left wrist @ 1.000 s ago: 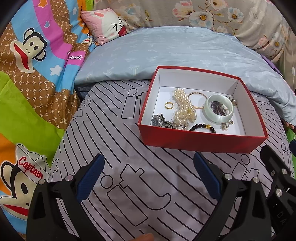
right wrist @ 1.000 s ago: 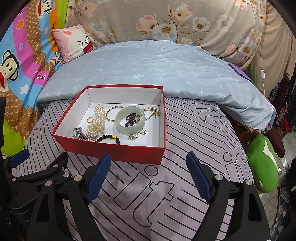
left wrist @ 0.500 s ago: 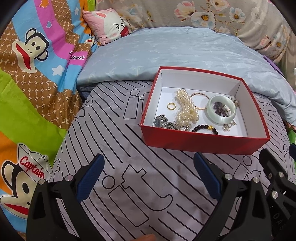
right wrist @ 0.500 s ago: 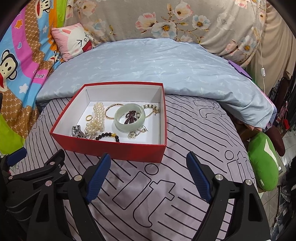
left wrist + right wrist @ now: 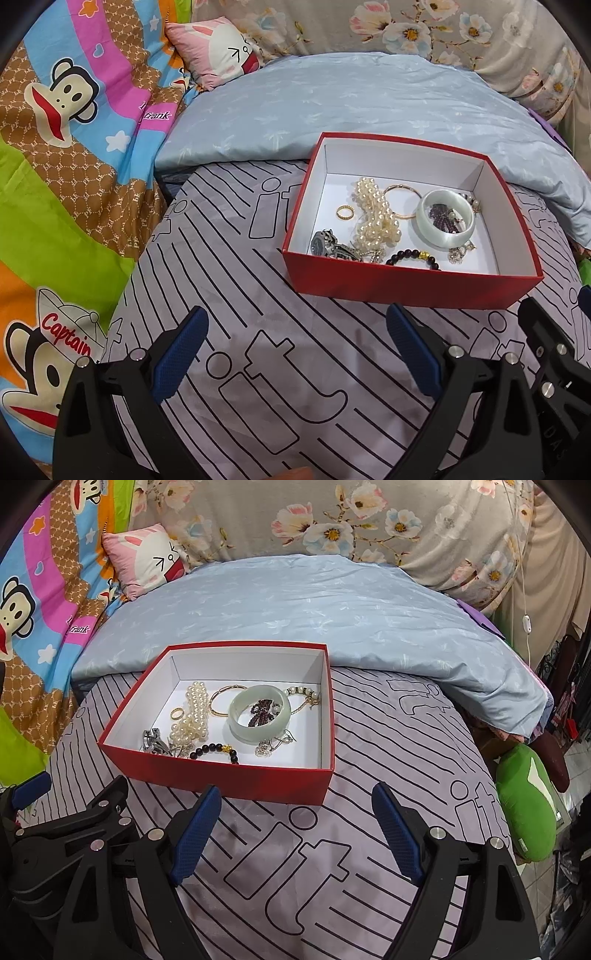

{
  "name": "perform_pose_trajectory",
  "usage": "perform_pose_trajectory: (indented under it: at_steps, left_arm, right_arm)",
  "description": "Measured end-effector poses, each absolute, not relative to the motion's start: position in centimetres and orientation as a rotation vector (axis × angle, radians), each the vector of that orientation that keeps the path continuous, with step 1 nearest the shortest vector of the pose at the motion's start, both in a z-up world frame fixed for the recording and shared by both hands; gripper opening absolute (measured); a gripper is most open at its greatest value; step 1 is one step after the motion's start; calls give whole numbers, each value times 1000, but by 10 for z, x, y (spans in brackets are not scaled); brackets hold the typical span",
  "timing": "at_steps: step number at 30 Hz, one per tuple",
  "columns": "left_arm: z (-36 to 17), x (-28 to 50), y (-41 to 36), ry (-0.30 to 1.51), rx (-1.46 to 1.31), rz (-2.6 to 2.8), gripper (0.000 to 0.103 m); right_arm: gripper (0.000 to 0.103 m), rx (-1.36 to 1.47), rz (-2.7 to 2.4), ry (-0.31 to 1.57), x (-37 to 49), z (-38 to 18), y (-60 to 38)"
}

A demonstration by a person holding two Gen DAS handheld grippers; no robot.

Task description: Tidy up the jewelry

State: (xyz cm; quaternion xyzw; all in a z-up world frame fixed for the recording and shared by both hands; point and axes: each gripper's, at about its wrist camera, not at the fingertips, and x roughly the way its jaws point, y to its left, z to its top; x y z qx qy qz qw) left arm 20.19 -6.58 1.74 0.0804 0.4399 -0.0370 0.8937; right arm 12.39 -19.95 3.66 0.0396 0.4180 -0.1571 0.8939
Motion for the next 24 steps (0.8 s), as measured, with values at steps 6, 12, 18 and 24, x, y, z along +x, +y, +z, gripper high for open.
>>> perform_pose_trajectory:
  at_steps: [6,12,18,24]
  left_arm:
    - [15,203,-65,923,150,-83,95]
    - [15,200,-65,913,147,-73,95]
    - [16,196,-65,893,143,-61,95]
    - [15,198,-66,906,123,-85,95]
  right_arm:
    - [82,80,-327,869,124,36,-200]
    - [82,86,-324,865,123,36,-200]
    - [84,88,-332,862,122,35,-200]
    - [86,93,-347,854,121,36,-202]
